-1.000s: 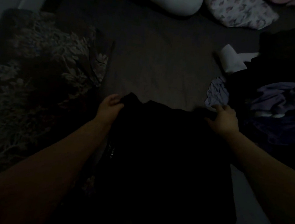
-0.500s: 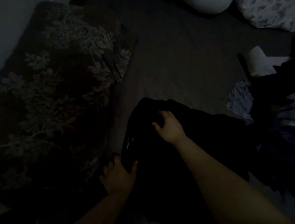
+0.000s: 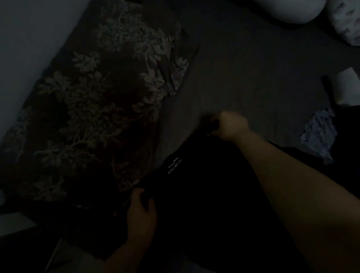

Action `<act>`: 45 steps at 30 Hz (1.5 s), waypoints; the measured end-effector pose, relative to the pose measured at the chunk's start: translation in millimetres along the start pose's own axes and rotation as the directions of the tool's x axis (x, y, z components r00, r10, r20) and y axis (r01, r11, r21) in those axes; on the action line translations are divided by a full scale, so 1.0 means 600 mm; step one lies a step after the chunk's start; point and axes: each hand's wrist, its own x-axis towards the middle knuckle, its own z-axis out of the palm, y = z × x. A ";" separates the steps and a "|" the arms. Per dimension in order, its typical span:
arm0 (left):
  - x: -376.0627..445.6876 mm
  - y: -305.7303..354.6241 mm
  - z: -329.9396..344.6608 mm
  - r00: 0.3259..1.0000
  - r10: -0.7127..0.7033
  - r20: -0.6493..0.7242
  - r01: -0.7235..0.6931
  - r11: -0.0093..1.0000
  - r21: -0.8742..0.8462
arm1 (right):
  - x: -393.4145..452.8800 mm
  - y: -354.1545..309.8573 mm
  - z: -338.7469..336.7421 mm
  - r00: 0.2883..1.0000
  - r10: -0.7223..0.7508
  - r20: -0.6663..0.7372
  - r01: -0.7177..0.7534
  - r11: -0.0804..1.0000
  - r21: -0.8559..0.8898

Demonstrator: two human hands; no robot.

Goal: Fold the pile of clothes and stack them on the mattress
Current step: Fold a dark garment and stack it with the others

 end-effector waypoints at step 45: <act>-0.254 0.656 -0.387 0.304 0.918 0.255 -0.901 0.364 -0.235 | -0.796 0.071 -0.605 0.923 0.134 -0.360 0.109 0.808 0.579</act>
